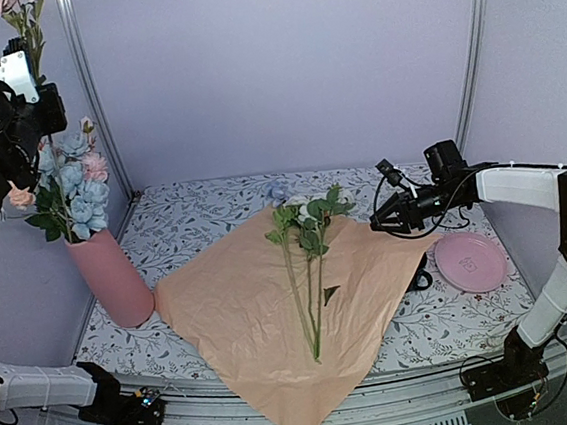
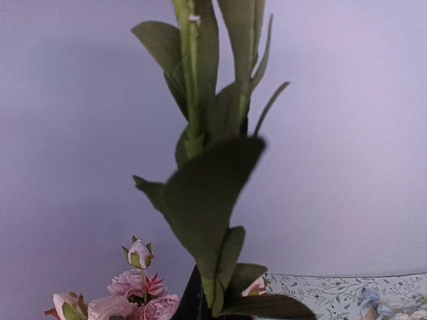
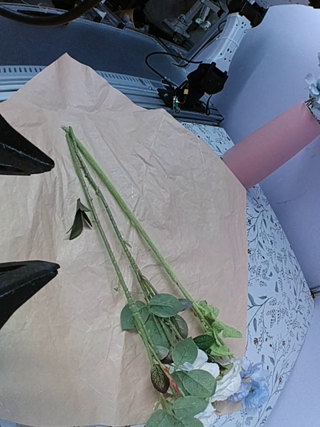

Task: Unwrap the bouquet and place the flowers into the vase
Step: Place the fake flower in the vase.

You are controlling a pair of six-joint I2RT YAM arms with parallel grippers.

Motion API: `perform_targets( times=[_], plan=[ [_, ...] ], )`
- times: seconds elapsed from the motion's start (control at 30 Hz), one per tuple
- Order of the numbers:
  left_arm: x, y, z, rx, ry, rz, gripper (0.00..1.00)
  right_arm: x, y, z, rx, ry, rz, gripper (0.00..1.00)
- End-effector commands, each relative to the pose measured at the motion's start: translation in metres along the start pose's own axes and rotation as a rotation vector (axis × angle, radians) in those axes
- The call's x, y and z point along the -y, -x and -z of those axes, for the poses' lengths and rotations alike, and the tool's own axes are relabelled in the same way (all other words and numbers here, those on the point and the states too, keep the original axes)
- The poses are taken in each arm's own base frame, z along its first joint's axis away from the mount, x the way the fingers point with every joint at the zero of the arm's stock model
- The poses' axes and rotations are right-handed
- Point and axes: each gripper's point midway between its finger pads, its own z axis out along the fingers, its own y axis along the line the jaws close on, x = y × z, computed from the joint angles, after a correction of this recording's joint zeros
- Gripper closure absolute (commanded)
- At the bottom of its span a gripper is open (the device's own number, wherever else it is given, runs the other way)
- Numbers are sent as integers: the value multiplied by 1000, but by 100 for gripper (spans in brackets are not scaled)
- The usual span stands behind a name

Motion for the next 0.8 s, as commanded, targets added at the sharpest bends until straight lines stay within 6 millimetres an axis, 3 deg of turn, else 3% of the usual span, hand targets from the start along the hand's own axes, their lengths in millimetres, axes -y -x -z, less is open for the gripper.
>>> perform_targets(
  times=[0.0, 0.23, 0.4, 0.63, 0.77],
  plan=[
    [-1, -3, -11, 19, -51, 27, 100, -3, 7, 4, 6, -5, 23, 54],
    [-2, -9, -25, 5, -87, 49, 100, -1, 6, 3, 3, -4, 18, 54],
    [8, -13, -23, -5, -151, 91, 100, -1, 5, 2, 0, -4, 17, 54],
    [11, 12, -18, 20, -202, 128, 100, 2, 2, 0, -6, 7, 0, 54],
    [9, 10, -19, 11, -190, 121, 100, 2, 2, 0, -6, 3, 3, 54]
  ],
)
